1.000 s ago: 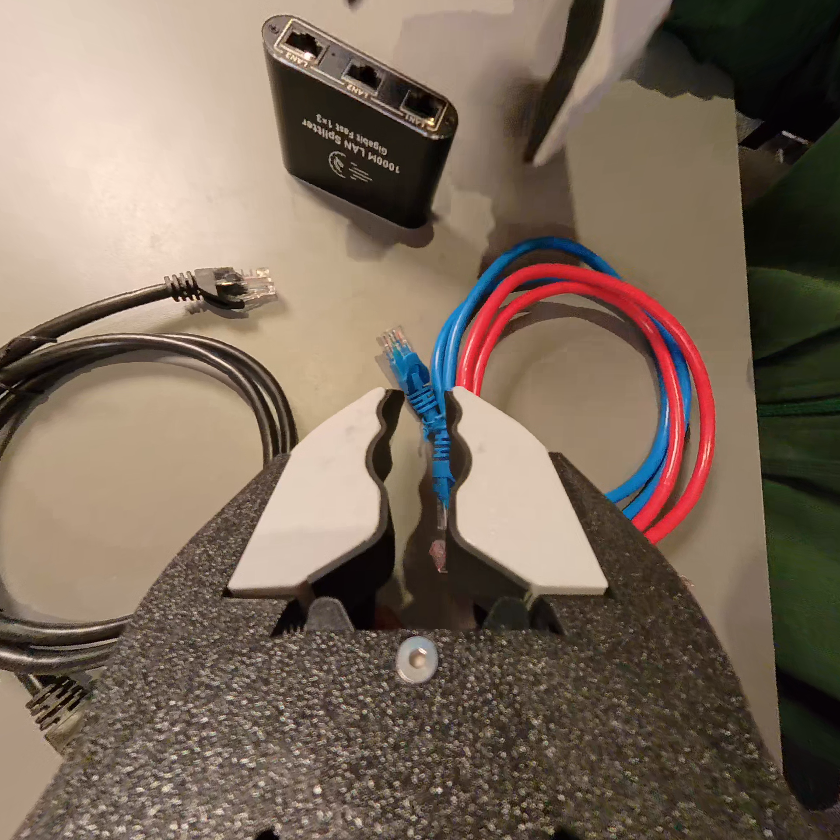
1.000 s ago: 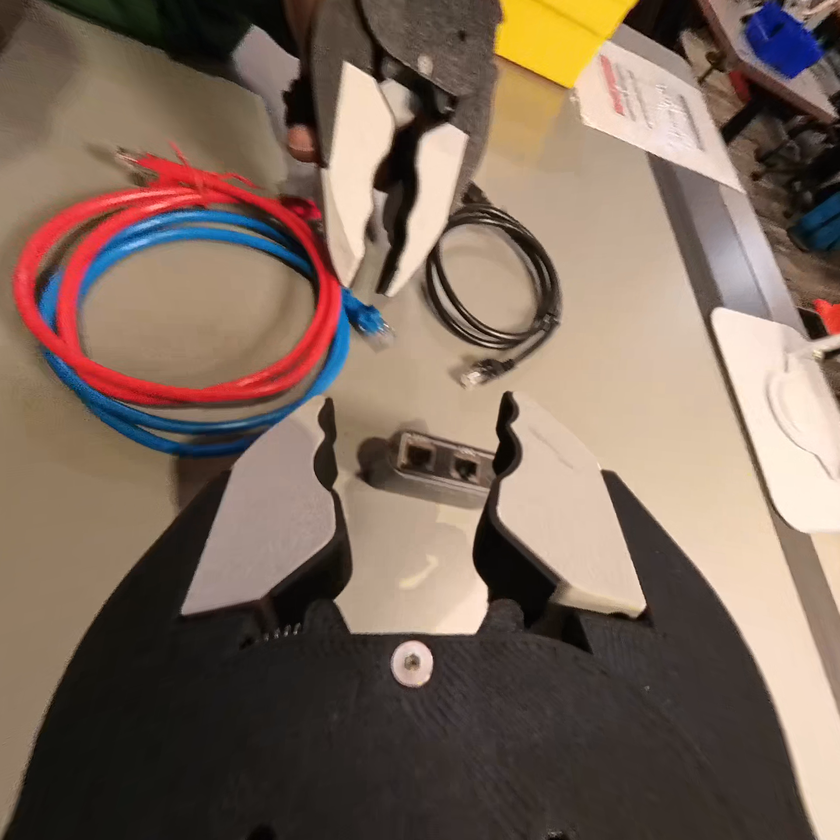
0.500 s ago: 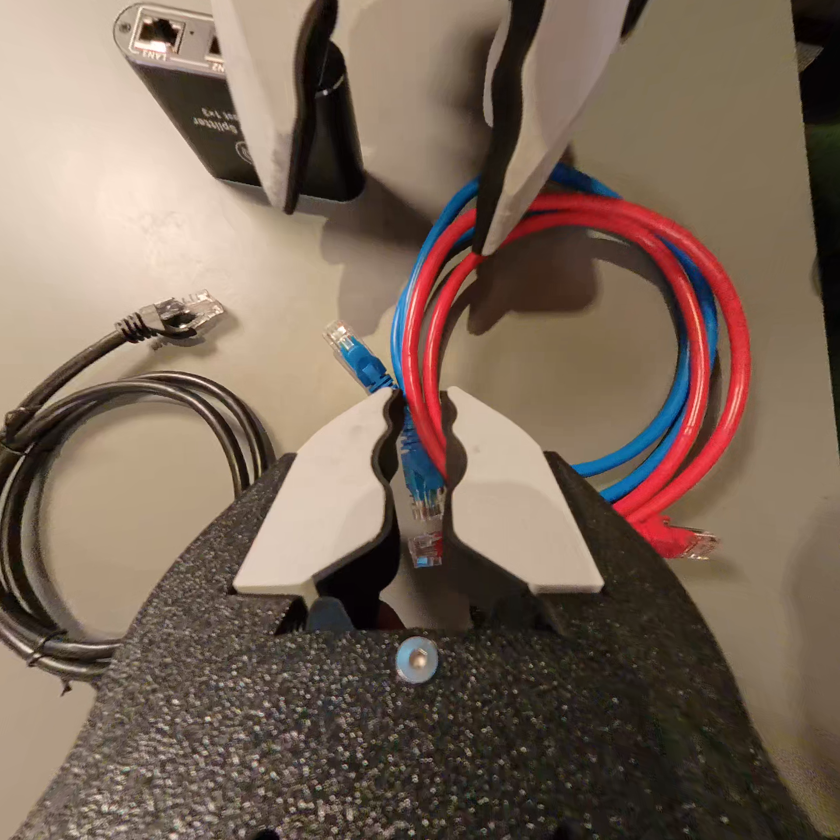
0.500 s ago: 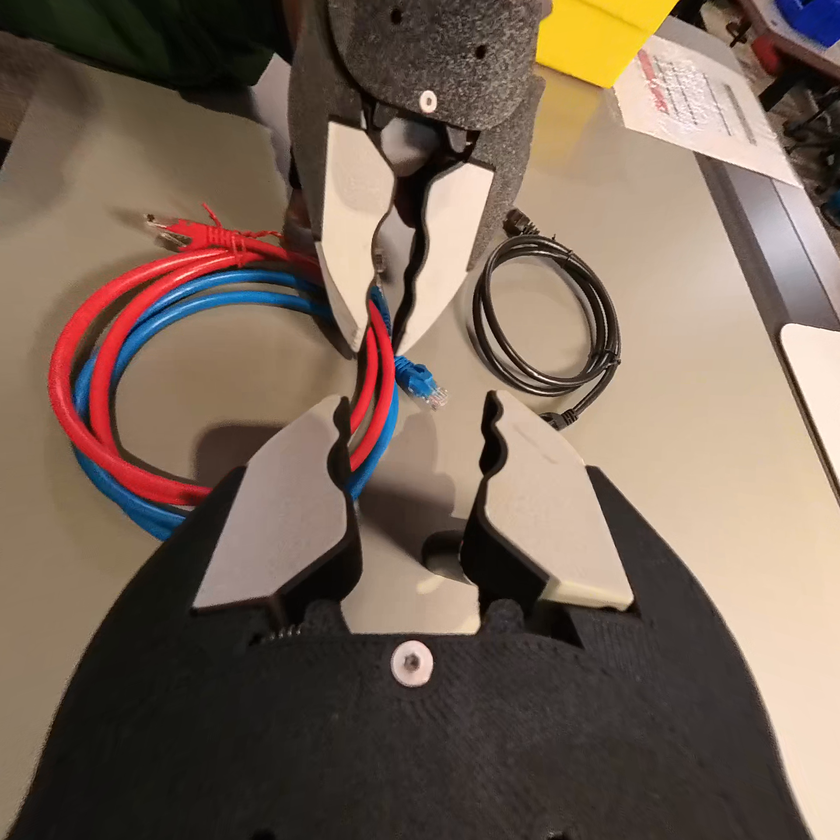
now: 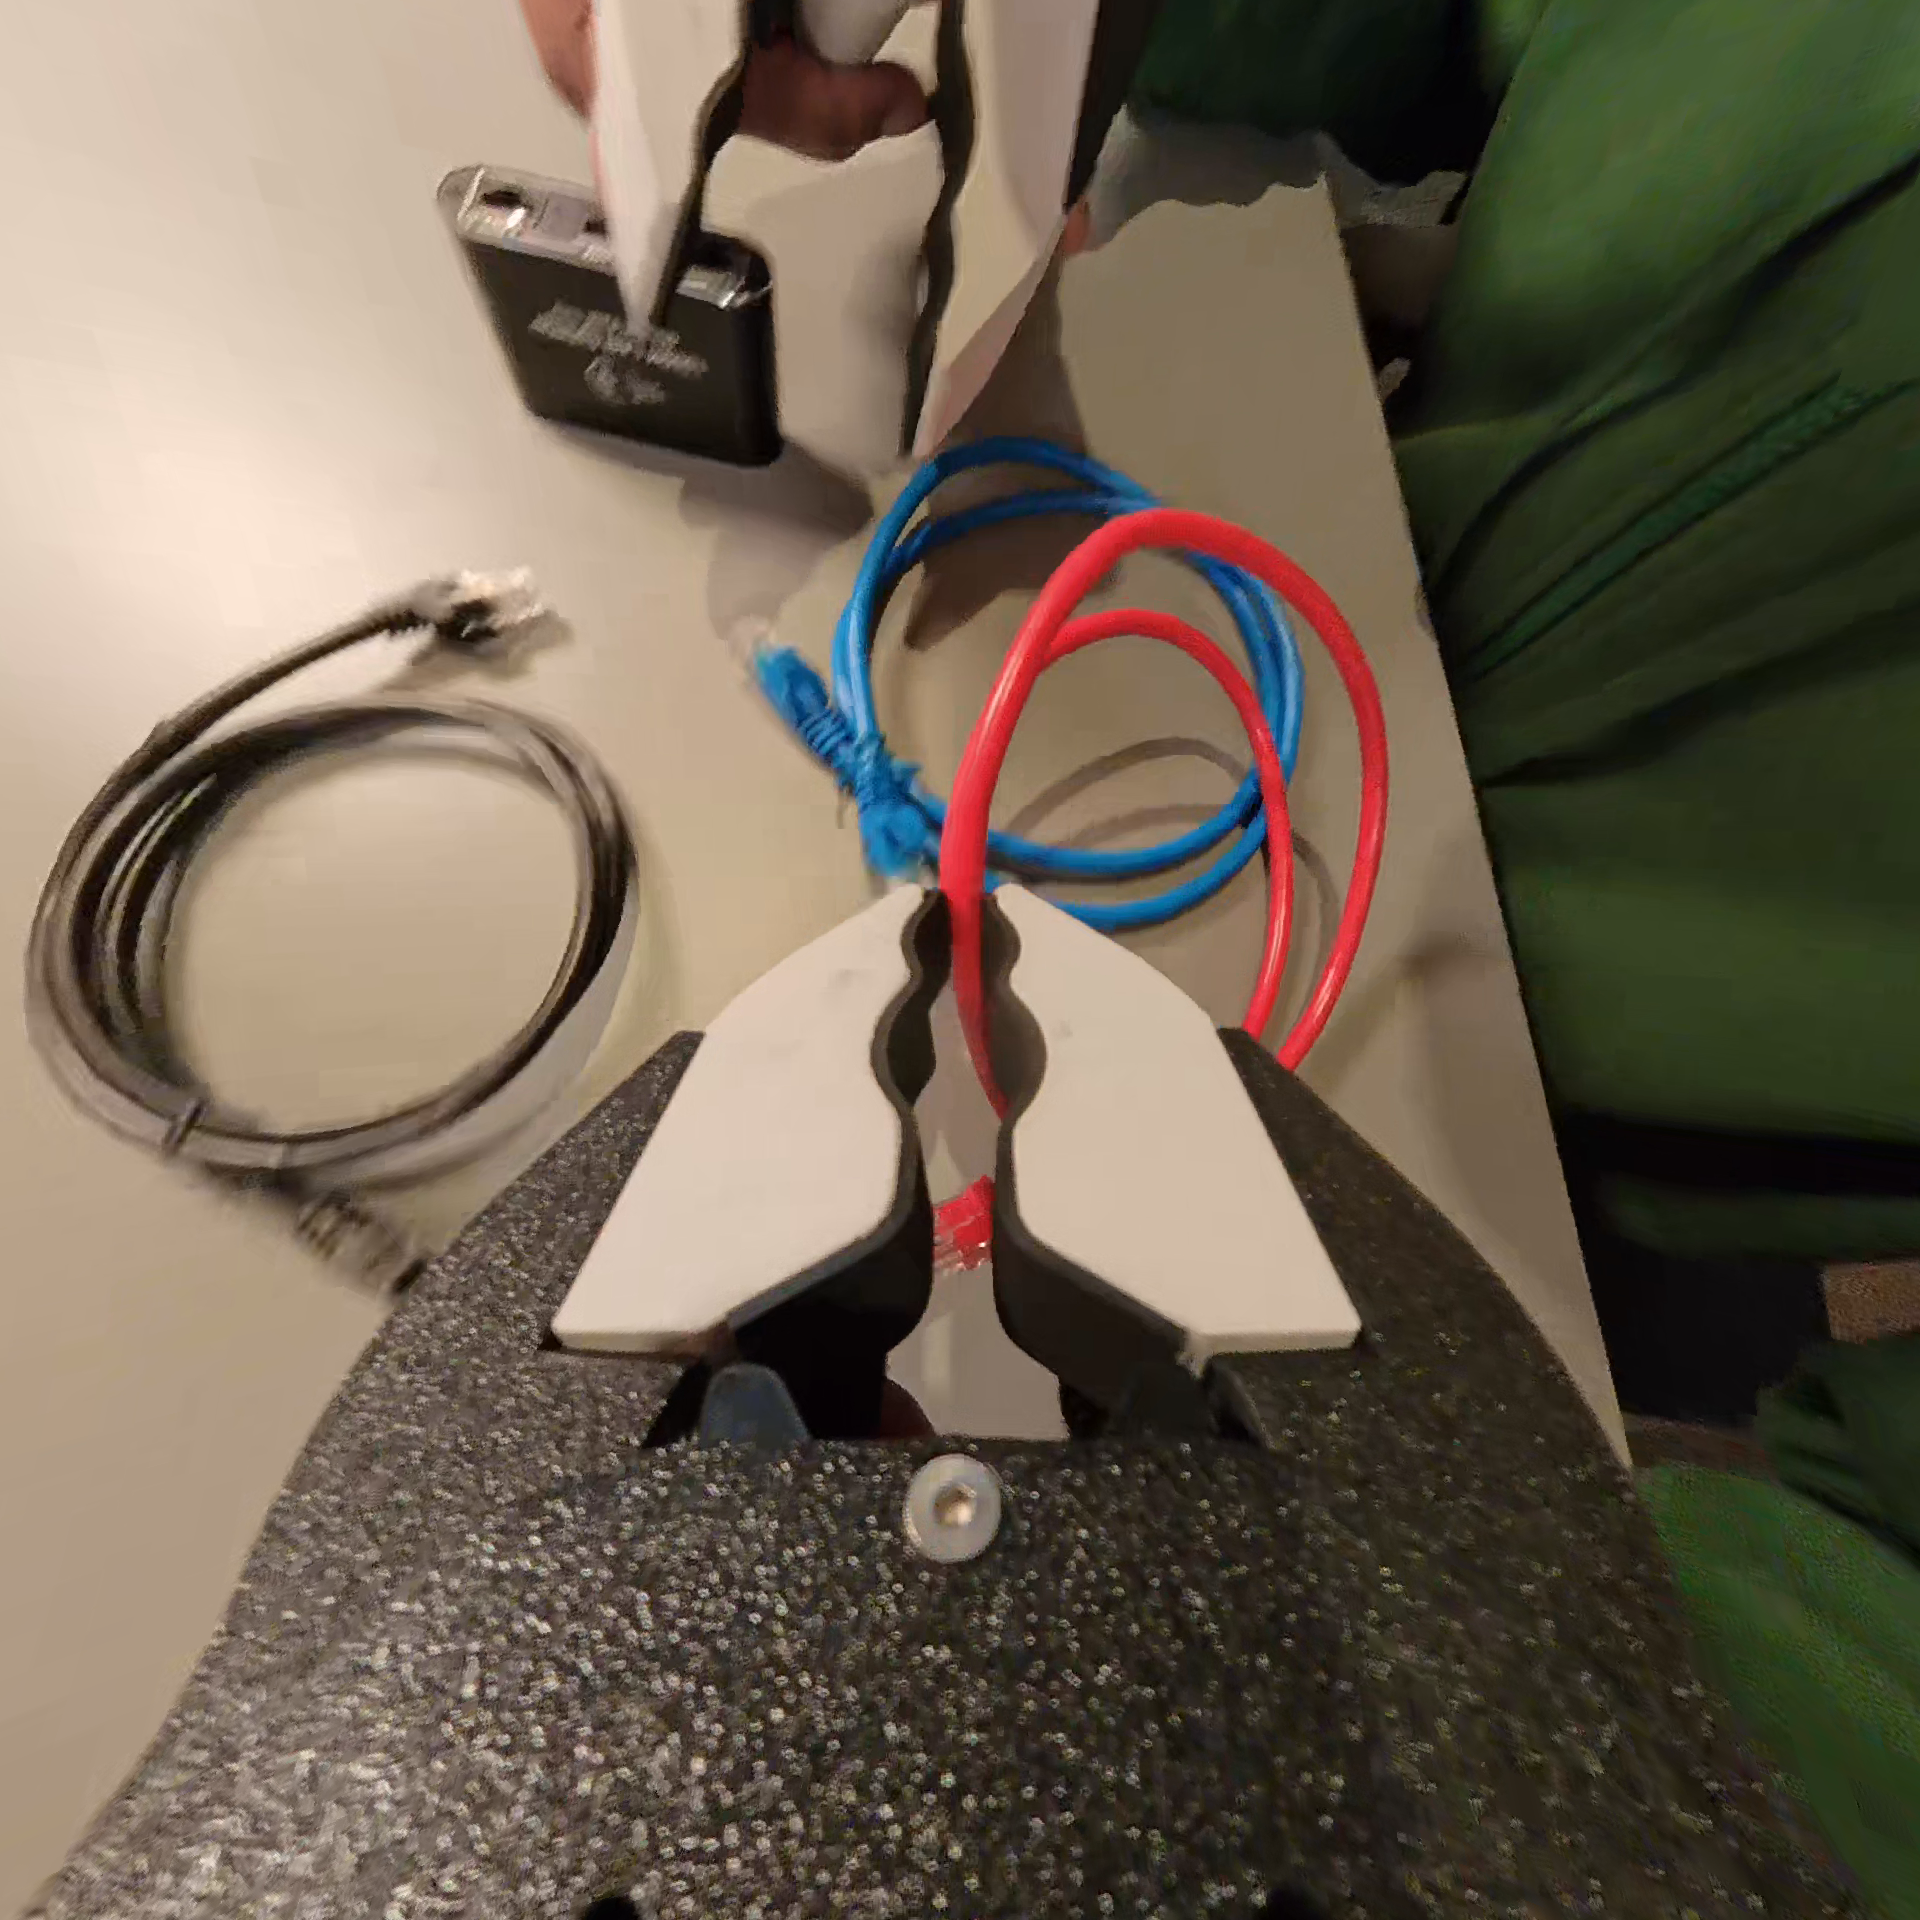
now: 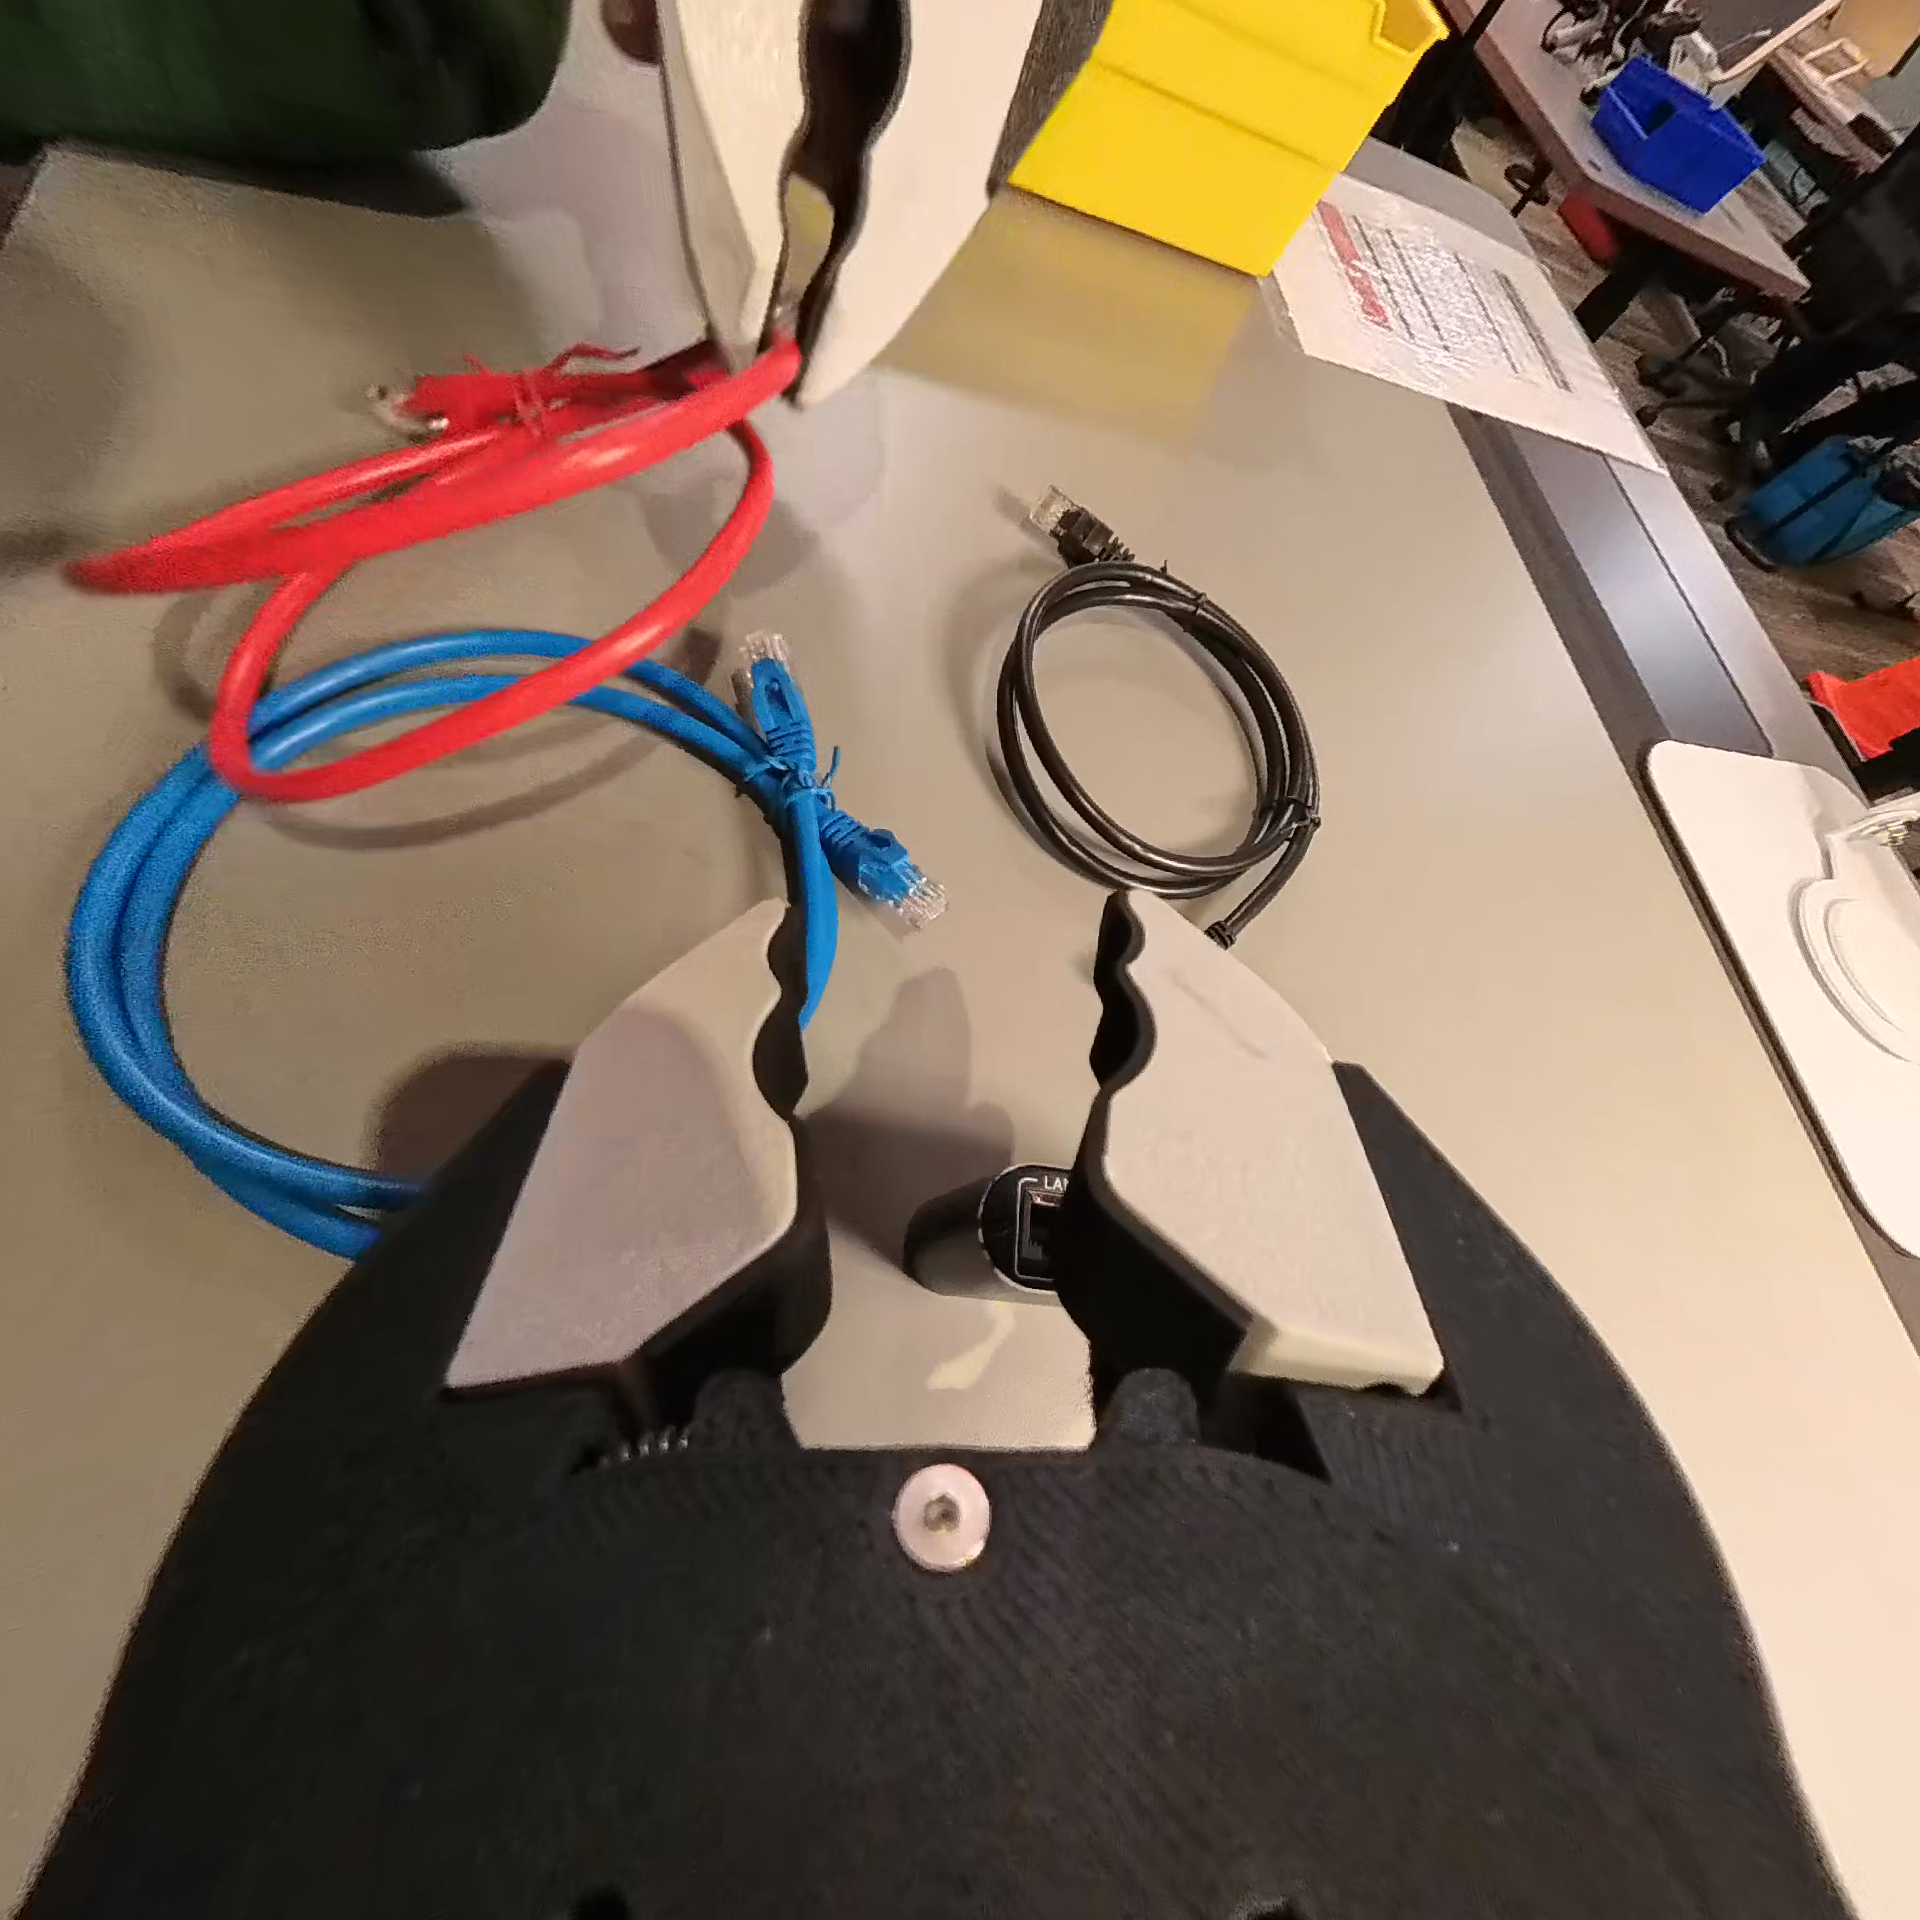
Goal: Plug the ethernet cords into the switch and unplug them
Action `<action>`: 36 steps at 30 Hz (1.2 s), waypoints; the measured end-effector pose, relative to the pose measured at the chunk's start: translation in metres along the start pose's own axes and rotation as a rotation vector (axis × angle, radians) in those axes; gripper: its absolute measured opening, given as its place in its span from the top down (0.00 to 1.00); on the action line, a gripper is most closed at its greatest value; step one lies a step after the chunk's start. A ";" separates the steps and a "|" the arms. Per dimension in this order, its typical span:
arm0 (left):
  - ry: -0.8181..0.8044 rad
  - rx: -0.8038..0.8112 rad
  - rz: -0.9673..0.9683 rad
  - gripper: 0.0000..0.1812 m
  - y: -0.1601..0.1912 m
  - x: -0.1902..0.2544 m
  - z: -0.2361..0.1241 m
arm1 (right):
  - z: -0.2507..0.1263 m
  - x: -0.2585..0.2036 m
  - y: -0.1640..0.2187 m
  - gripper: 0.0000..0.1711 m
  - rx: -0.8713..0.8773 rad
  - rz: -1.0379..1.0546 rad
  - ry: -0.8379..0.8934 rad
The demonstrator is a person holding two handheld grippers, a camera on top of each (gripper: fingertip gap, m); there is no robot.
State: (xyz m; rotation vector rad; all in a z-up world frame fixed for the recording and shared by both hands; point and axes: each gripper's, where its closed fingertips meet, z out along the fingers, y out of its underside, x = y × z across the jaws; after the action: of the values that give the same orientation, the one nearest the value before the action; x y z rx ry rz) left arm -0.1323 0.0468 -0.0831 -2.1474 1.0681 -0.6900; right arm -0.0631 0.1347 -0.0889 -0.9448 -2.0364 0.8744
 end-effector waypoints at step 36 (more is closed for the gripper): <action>-0.388 -0.169 -0.167 0.91 -0.012 -0.052 0.091 | 0.004 0.002 0.004 0.69 -0.033 -0.050 0.044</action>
State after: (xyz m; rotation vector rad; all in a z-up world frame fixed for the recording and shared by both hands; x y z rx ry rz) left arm -0.0924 0.1233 -0.1435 -2.4073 0.7683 -0.2410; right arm -0.0658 0.1372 -0.0933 -0.9186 -2.0341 0.7893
